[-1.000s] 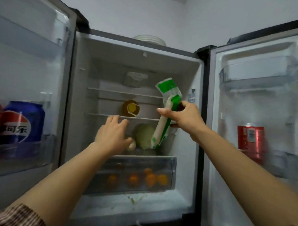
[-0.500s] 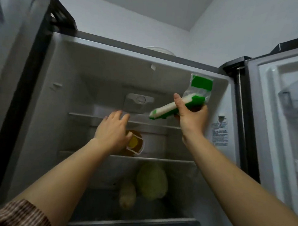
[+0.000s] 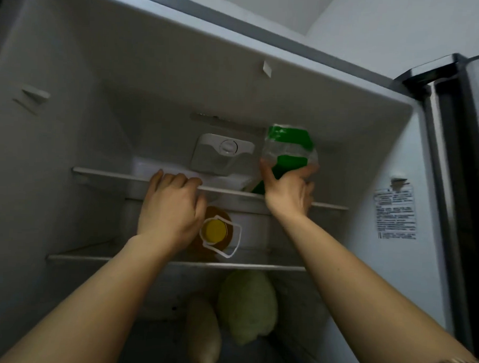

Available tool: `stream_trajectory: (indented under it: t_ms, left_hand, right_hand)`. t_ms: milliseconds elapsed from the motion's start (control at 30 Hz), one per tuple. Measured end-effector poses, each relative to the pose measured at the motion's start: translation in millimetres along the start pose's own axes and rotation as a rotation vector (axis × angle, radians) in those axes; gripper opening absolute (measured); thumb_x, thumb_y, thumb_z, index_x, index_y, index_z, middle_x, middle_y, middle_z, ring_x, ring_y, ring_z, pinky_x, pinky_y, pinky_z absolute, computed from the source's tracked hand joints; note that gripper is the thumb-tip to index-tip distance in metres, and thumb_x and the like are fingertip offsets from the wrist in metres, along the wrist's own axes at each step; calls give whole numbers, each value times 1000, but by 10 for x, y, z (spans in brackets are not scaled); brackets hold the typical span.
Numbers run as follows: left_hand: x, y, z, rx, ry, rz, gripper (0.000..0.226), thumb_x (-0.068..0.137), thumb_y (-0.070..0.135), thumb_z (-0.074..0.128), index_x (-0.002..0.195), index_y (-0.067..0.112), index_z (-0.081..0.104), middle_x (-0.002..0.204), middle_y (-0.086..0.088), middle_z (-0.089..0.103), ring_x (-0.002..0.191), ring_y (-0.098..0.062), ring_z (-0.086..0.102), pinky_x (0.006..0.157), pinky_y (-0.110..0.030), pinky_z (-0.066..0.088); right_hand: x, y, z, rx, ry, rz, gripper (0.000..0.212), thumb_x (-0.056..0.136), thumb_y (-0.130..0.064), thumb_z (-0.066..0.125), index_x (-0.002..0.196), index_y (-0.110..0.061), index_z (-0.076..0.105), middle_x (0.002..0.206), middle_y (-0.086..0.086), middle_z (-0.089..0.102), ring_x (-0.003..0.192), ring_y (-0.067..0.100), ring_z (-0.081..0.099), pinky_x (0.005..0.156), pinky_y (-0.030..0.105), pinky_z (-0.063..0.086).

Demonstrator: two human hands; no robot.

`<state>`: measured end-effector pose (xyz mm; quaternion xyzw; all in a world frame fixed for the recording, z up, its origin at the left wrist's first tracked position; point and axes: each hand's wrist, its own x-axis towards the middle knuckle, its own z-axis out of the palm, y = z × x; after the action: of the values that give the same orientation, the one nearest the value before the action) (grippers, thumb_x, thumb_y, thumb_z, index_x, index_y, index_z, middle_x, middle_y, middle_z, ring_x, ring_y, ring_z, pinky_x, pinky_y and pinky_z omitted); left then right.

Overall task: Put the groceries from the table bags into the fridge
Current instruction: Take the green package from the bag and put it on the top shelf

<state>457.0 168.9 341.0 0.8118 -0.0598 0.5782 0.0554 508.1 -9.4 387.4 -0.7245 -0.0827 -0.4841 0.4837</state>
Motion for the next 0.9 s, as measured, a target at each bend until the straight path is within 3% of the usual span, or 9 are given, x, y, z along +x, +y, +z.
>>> stream_trajectory:
  t_ms: [67,133,233,367,467,567,733,800,900]
  left_hand:
    - [2,-23,12,-15,9,6,38,98,33,39,131,20,52,129,-5,58,125,-22,47,117,-38,12]
    - [5,-30,24,-19,12,9,39,98,33,39,133,20,51,131,-6,57,126,-23,45,116,-38,12]
    - [0,-30,38,-26,9,7,39,97,32,41,132,18,52,131,-7,57,126,-25,45,116,-38,13]
    - [-2,-53,60,-17,9,17,39,97,32,42,132,18,52,130,-7,58,125,-25,46,115,-38,14]
    - [-3,-54,75,-21,16,16,39,96,32,43,132,18,53,127,-7,59,123,-25,48,115,-38,15]
    - [10,-51,74,-23,13,12,40,95,31,44,133,19,52,128,-7,59,124,-25,47,116,-39,13]
    - [-49,-31,20,0,-53,1,54,95,34,44,146,19,36,147,-8,43,140,-24,29,118,-39,5]
    - [-128,55,-56,30,-107,-25,59,96,35,42,150,17,26,156,-8,28,146,-23,16,119,-40,2]
    - [-431,311,-167,15,-185,-88,58,95,37,39,148,15,30,154,-11,30,144,-25,23,120,-43,5]
  right_hand:
    - [-33,-41,50,-157,-86,-59,114,84,-75,39,148,3,-14,156,22,18,142,35,16,114,50,13]
    - [-38,-16,77,-346,-213,-64,110,84,-78,32,149,2,-6,157,20,14,143,36,13,114,51,9]
    - [-6,14,35,-523,-401,-69,95,85,-79,20,150,-11,24,155,19,25,140,40,20,112,53,12]
    - [69,-15,-63,-401,-480,-75,80,89,-75,23,134,-14,51,137,16,51,125,34,46,112,55,23]
    - [56,38,-29,-371,-354,-179,59,88,-69,43,94,-14,62,86,8,65,82,24,63,79,40,51]
    - [-5,34,13,-250,-279,-225,44,90,-52,57,63,-17,53,56,-1,52,50,13,51,48,26,36]
    - [-92,34,-181,-73,-114,-149,17,84,-24,71,78,-9,70,74,3,65,70,16,61,59,27,49]
    - [-241,63,-319,-74,-106,-153,11,83,-22,69,77,-13,70,73,0,63,73,14,59,60,22,44]
    - [-591,126,-545,-59,-172,-145,4,82,-19,68,81,-16,70,77,-1,65,79,14,61,67,22,43]
